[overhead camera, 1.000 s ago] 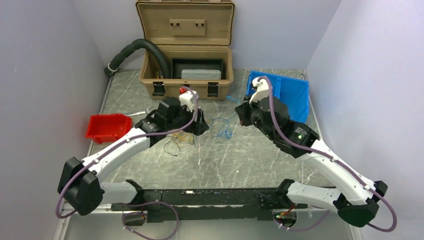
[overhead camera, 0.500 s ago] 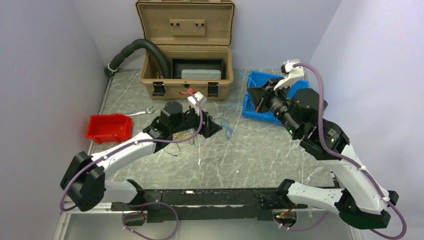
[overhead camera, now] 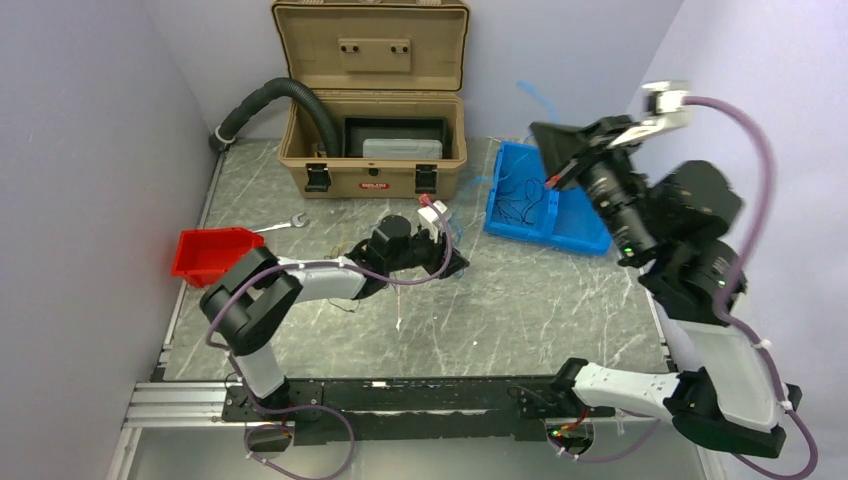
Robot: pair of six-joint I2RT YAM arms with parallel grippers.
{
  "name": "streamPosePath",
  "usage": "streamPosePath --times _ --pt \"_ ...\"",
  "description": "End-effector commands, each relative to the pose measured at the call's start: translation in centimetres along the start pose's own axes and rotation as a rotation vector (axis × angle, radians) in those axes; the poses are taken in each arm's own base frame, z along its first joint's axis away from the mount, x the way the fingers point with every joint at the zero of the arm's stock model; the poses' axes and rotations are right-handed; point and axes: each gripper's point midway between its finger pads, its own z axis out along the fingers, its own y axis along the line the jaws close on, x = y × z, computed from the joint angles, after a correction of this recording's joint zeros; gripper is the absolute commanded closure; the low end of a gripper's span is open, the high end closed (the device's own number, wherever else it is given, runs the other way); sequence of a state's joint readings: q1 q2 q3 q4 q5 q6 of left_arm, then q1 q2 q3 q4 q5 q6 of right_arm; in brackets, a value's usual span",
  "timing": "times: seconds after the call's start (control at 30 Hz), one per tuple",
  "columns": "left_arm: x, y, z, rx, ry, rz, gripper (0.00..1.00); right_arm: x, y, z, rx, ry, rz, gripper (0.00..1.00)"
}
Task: Untangle the cables
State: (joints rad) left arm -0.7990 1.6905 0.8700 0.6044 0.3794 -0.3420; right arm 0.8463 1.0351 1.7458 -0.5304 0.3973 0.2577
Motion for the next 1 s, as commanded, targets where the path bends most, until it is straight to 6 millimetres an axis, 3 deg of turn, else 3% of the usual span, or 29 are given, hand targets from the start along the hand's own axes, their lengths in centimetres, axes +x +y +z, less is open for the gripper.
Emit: streamPosePath --times 0.0,0.07,0.2,0.33,0.63,0.83,0.97 --pt "0.1 -0.2 1.0 0.028 -0.054 -0.066 0.73 -9.3 -1.5 -3.4 0.064 -0.266 0.048 1.0" --pt "1.3 0.4 0.8 0.002 -0.029 -0.087 0.87 -10.8 -2.7 -4.4 0.116 -0.321 0.051 1.0" --pt "2.1 1.3 -0.9 -0.069 -0.008 -0.076 0.99 -12.7 -5.5 -6.7 0.24 -0.402 0.032 1.0" --pt "2.9 2.6 -3.4 -0.152 0.044 -0.073 1.0 -12.4 -7.9 -7.6 0.361 -0.403 -0.062 1.0" --pt "1.3 1.4 -7.7 -0.171 0.093 -0.036 1.0 -6.8 -12.6 -6.1 0.705 -0.302 -0.231 1.0" --pt "-1.3 0.2 -9.4 -0.186 0.069 -0.011 0.87 -2.8 -13.5 -2.8 0.79 -0.239 -0.339 1.0" --pt "-2.3 -0.1 -10.7 -0.218 0.032 -0.034 0.83 -0.1 -16.1 0.1 0.814 -0.134 -0.37 1.0"
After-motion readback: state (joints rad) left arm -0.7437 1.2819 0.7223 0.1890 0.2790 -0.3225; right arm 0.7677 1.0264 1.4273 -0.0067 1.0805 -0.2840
